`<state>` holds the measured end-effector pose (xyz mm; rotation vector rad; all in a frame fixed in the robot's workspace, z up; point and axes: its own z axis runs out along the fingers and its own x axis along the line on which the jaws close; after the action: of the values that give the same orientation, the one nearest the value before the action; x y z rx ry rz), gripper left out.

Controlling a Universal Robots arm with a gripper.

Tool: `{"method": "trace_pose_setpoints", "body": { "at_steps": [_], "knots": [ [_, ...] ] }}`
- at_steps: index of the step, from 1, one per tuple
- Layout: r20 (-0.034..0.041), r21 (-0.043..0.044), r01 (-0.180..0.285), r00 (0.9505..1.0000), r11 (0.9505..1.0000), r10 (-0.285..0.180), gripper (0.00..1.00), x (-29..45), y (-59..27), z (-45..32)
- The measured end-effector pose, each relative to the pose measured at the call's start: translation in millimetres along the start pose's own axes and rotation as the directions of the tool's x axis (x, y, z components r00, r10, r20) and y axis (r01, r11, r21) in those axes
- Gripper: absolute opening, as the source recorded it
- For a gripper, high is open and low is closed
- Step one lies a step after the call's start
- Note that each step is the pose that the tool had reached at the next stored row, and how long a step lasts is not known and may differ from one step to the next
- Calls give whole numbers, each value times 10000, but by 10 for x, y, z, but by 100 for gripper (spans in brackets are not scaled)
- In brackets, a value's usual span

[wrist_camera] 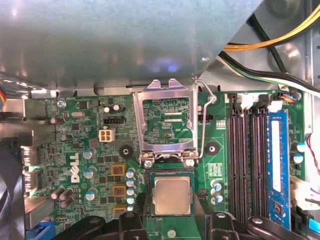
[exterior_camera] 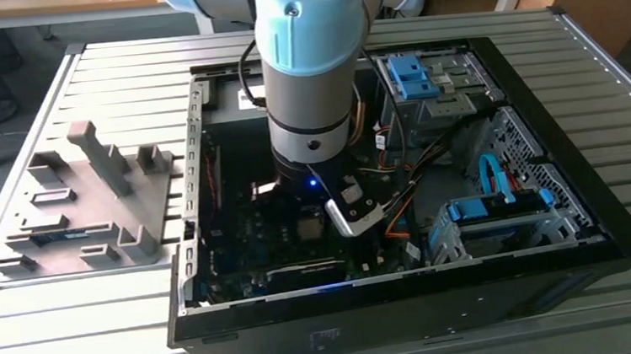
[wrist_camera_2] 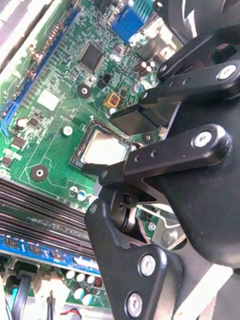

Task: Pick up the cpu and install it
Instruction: 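Place the cpu into insertion slot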

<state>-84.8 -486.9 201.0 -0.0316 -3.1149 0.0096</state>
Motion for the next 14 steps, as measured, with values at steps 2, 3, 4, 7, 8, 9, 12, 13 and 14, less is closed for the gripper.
{"method": "trace_pose_setpoints", "body": {
  "at_steps": [2,3,4,7,8,9,12,13,14],
  "knots": [
    [-20,-2,-1,10000,10000,1,51,-3,0,11],
    [-27,-8,-2,10000,10000,2,51,-3,0,20],
    [-36,-14,-1,10000,10000,1,51,-4,0,29],
    [-65,-19,1,10000,10000,-1,51,-16,1,47],
    [-70,-17,1,10000,10000,-1,51,-21,1,48],
    [-75,-17,1,10000,10000,-1,51,-27,2,50],
    [-90,-20,0,10000,10000,-1,51,-45,3,56],
    [-97,-21,0,10000,10000,-1,51,-49,4,61],
    [-104,-21,1,9999,10000,-1,51,-51,4,66]
  ]
}}
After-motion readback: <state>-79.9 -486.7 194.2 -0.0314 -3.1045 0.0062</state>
